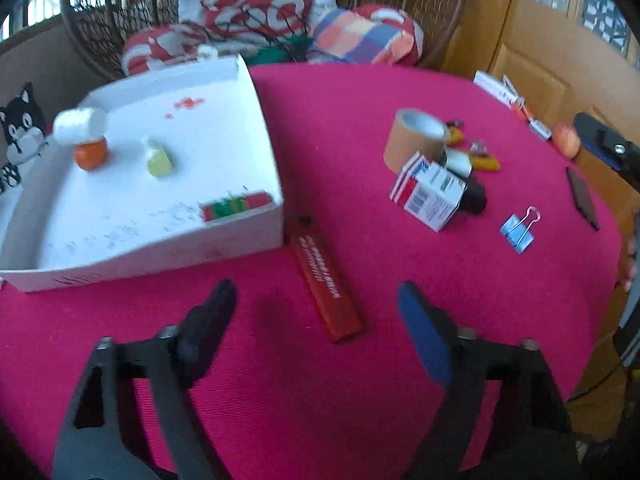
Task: Organize rigid objects
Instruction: 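Withdraw both open grippers from the tray toward the remaining objects, then grasp the red tag with the left gripper while the right grasps the medicine box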
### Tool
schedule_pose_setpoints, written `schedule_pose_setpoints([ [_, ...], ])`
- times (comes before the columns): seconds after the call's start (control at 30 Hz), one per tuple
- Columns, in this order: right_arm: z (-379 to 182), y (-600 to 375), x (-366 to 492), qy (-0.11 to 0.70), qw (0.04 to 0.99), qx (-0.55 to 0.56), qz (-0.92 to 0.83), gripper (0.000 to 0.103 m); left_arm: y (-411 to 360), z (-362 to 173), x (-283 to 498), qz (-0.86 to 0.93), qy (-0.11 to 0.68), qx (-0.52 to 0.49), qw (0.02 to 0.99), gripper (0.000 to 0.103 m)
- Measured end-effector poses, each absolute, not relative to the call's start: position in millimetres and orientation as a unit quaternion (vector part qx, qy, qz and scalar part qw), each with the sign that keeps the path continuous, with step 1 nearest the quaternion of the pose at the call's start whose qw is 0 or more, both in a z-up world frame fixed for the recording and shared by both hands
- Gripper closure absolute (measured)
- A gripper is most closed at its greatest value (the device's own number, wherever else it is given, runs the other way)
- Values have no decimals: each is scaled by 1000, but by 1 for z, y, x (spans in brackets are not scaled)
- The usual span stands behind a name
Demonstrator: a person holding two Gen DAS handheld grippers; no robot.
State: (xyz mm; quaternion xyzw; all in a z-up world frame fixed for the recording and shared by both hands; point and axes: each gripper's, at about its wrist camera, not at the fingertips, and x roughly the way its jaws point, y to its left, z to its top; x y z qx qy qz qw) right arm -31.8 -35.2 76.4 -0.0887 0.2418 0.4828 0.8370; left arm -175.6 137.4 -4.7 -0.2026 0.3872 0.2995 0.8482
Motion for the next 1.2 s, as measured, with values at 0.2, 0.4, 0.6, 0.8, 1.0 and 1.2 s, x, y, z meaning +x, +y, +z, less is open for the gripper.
schedule_pose_setpoints([
  [0.2,62,-24,-47,240,799,-121,538,0,136,-14,-166,313,398,-189,842,28],
  [0.4,45,17,-69,242,762,-175,574,0,130,-17,-166,315,403,-154,845,40],
  [0.6,36,41,-71,261,742,-184,589,1,140,-13,-186,305,399,-167,849,87],
  [0.8,21,60,-72,281,728,-216,587,22,138,-11,-193,292,395,-174,853,87],
  [1.0,11,73,-69,289,738,-229,565,31,137,-11,-196,283,391,-181,857,87],
  [1.2,4,84,-76,297,729,-262,558,68,134,-10,-198,272,387,-183,862,87],
])
